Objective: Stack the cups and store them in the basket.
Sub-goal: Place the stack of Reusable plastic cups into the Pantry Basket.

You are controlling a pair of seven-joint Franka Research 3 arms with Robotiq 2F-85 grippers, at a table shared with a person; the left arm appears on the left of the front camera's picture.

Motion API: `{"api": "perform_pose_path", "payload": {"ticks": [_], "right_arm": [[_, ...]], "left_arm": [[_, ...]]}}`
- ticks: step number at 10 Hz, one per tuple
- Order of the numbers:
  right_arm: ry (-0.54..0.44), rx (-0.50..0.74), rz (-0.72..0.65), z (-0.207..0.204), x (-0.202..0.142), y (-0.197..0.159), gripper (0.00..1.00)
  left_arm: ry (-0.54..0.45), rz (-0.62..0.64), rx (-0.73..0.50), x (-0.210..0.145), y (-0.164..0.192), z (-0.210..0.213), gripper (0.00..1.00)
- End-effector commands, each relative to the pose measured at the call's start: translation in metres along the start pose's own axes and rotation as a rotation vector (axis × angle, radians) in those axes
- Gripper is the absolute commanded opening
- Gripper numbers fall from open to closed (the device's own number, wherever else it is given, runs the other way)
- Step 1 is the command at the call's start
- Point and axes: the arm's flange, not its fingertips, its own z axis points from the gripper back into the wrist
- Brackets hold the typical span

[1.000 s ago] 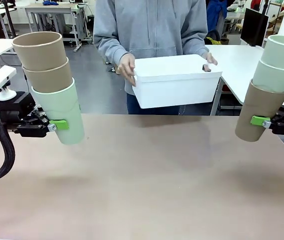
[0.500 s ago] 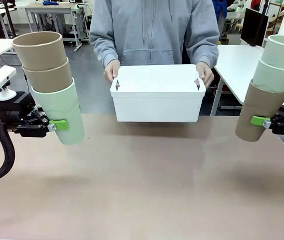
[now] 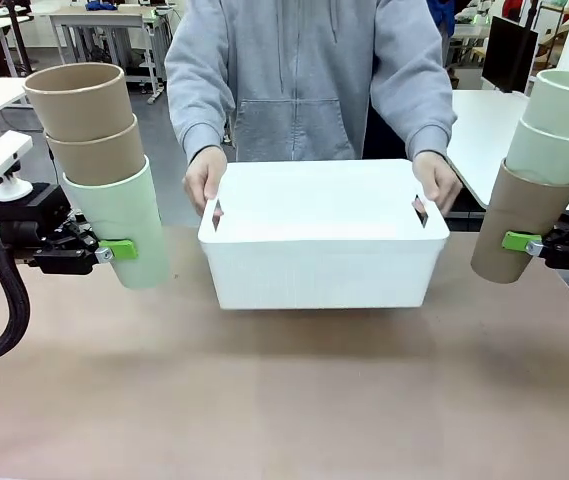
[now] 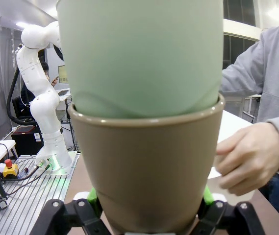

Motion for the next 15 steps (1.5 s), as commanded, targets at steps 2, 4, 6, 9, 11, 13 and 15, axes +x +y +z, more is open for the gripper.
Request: {"api": "perform_pose_path", "payload": {"ticks": [2, 4, 6, 9, 11, 13, 15], "right_arm": [[-0.003, -0.001, 0.016, 0.0008, 0.004, 0.0007, 0.84], [-0.003, -0.001, 0.016, 0.0008, 0.004, 0.0007, 0.84], [-0.003, -0.001, 0.016, 0.0008, 0.004, 0.0007, 0.84], [-0.003, -0.001, 0.016, 0.0008, 0.004, 0.0007, 0.84], [-0.003, -0.001, 0.016, 0.0008, 0.004, 0.0007, 0.84], [-0.003, -0.001, 0.016, 0.0008, 0.004, 0.0007, 0.84], [-0.003, -0.001, 0.016, 0.0008, 0.004, 0.0007, 0.84]], "left_arm": [[-0.007, -0.012, -0.005, 0.0027, -0.0005, -0.0008, 0.85], [-0.007, -0.012, -0.005, 0.0027, -0.0005, -0.0008, 0.85], [-0.007, -0.012, -0.005, 0.0027, -0.0005, -0.0008, 0.85], [-0.007, -0.012, -0.005, 0.0027, -0.0005, -0.0008, 0.85], [-0.007, -0.012, -0.005, 0.0027, -0.0005, -0.0008, 0.85], [-0.007, -0.012, -0.005, 0.0027, -0.0005, -0.0008, 0.85], [-0.007, -0.012, -0.005, 0.0027, -0.0005, -0.0008, 0.85]]}}
